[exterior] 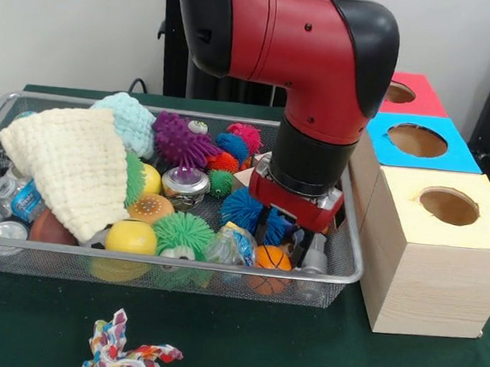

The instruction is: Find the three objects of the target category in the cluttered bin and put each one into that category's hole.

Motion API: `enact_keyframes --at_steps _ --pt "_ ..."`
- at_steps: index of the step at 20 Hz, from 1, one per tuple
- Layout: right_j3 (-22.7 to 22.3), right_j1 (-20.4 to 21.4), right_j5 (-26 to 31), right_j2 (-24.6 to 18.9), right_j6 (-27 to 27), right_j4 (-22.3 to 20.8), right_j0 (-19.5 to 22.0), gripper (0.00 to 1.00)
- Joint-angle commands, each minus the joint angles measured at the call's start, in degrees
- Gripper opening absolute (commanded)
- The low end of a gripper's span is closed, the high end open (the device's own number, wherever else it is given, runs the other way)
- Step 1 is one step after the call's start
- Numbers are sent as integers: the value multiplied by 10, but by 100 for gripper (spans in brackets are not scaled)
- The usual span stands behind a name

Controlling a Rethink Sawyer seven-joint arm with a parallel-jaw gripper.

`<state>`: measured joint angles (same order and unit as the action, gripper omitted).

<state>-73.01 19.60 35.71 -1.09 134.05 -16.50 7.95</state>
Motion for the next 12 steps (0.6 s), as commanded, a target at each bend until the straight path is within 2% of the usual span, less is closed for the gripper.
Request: enact_keyframes --at_steps 1,6,8,10,12 --pt "-5 -65 -49 -5 20 -28 -3 100" --pt "14 -84 -68 -10 14 -32 4 100" --pt "12 -86 -95 -18 9 -34 12 100" --pt "23 -93 -170 -3 35 -52 5 100" --pt "48 -103 -211 40 68 -69 -19 100"
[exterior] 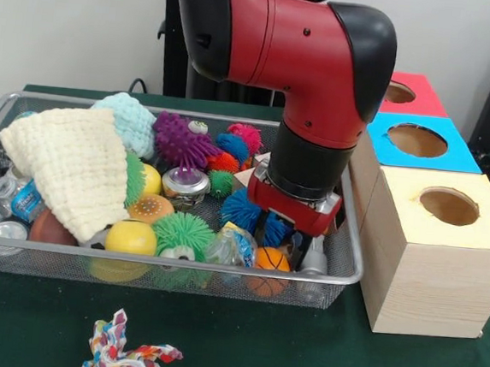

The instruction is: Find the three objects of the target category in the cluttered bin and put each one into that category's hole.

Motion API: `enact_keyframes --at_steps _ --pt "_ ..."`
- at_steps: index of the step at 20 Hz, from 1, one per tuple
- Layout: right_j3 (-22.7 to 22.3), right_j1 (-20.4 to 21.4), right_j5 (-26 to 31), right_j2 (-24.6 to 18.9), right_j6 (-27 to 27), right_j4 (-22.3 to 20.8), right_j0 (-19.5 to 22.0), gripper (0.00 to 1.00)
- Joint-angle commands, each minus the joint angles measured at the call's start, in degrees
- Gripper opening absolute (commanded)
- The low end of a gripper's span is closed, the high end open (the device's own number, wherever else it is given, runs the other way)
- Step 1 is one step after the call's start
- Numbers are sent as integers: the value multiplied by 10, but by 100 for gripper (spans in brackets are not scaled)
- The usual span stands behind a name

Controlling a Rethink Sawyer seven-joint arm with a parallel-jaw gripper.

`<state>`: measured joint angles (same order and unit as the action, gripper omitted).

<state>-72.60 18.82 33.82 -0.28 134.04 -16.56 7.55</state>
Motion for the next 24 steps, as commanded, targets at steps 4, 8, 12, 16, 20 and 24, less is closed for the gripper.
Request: enact_keyframes --at_steps 4,8,12,16,20,24 --pt "76 -108 -247 115 110 -78 -56 100" --pt "99 -135 -286 221 165 -55 -99 100" --pt "107 -175 -313 319 214 6 -134 100" --pt "95 -185 -321 339 198 54 -139 100" --pt "90 -188 -326 349 166 91 -138 100" --pt "75 -153 -288 251 80 81 -89 100"
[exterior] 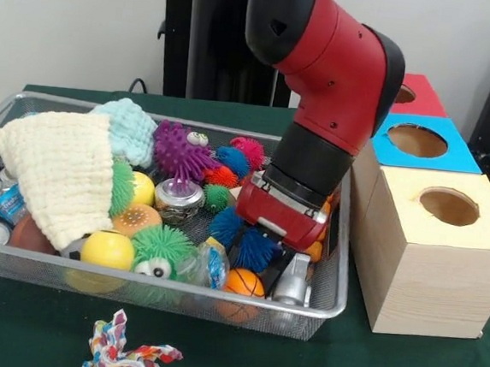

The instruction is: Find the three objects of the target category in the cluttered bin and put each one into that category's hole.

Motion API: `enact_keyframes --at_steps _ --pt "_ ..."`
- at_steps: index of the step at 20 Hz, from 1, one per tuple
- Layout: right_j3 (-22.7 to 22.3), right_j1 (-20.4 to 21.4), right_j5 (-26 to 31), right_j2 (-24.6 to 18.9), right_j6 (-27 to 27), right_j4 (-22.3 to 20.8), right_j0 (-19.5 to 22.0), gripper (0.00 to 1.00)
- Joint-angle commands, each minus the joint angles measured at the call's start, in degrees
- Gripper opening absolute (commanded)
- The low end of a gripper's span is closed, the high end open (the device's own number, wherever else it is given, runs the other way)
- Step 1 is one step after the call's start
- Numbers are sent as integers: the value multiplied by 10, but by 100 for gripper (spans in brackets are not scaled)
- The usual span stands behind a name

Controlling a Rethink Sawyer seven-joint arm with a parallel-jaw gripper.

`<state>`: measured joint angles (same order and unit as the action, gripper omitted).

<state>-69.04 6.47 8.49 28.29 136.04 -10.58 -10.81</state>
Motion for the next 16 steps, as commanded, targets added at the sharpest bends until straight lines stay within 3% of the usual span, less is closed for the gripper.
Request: enact_keyframes --at_steps 1,4,5,8,11,16 --pt "25 -9 0 -89 25 16 121 100" --pt "-19 28 107 -211 -57 21 186 100" --pt "-50 50 199 -289 -118 32 230 100" --pt "-103 100 310 -361 -167 46 266 100" --pt "-176 153 370 -438 -181 78 308 100" --pt "-200 177 466 -502 -196 96 342 100"
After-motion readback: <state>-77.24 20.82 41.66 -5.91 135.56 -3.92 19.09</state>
